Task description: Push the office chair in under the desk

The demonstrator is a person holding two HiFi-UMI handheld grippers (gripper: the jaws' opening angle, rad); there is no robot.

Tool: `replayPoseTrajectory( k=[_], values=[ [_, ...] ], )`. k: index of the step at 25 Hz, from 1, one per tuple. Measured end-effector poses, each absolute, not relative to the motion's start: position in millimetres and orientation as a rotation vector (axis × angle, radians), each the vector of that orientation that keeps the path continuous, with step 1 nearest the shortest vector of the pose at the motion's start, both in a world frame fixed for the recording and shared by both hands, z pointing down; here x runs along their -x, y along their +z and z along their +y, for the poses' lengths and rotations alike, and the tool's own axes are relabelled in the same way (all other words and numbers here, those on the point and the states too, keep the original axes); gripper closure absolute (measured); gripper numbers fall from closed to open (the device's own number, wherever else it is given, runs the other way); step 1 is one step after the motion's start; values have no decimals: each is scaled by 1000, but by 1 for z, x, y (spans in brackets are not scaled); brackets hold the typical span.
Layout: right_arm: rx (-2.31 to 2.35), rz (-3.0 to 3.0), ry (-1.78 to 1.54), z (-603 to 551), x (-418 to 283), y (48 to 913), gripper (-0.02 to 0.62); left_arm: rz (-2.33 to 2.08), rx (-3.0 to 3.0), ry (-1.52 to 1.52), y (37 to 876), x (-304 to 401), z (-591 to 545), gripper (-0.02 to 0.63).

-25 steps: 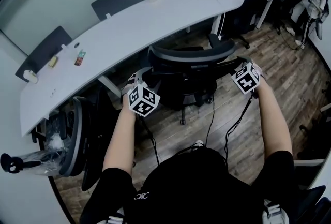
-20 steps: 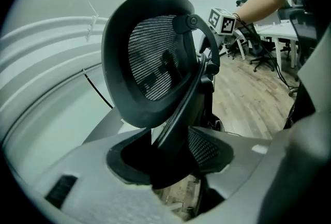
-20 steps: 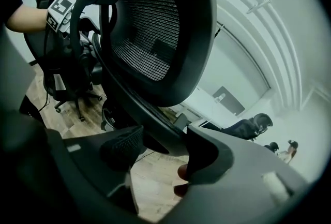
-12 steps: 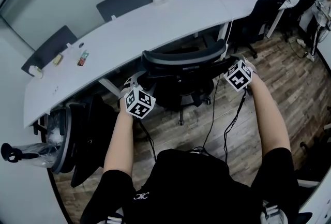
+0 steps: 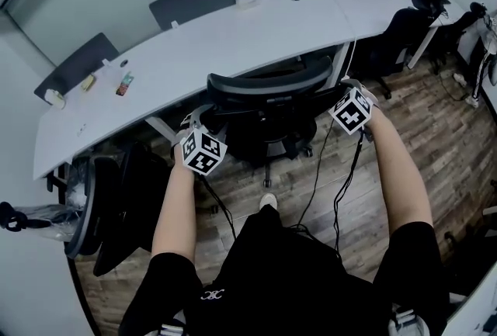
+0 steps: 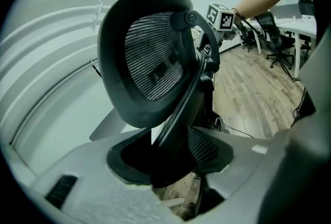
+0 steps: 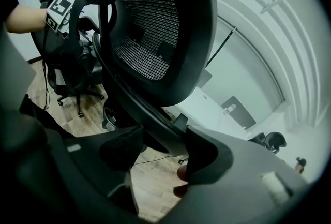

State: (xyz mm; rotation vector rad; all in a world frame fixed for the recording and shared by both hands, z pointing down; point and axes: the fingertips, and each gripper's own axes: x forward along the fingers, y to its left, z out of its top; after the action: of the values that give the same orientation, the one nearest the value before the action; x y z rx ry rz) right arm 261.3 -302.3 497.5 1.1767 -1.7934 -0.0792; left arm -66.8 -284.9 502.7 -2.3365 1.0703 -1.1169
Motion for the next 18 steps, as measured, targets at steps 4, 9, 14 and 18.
replayPoseTrajectory(
  k=[4, 9, 14, 18],
  values=[
    [-1163, -1800, -79, -313, -262, 500, 328, 1096, 2331, -1093, 503, 66, -290, 383],
    [-1147, -1807, -84, -341, -266, 499, 328, 1123, 2326, -1085, 503, 61, -307, 383],
    [-1127, -1801, -87, -367, -267, 500, 328, 1146, 2318, -1084, 504, 60, -325, 385],
    [-1128, -1807, -89, -391, -267, 499, 328, 1163, 2314, -1082, 502, 58, -343, 385]
  ],
)
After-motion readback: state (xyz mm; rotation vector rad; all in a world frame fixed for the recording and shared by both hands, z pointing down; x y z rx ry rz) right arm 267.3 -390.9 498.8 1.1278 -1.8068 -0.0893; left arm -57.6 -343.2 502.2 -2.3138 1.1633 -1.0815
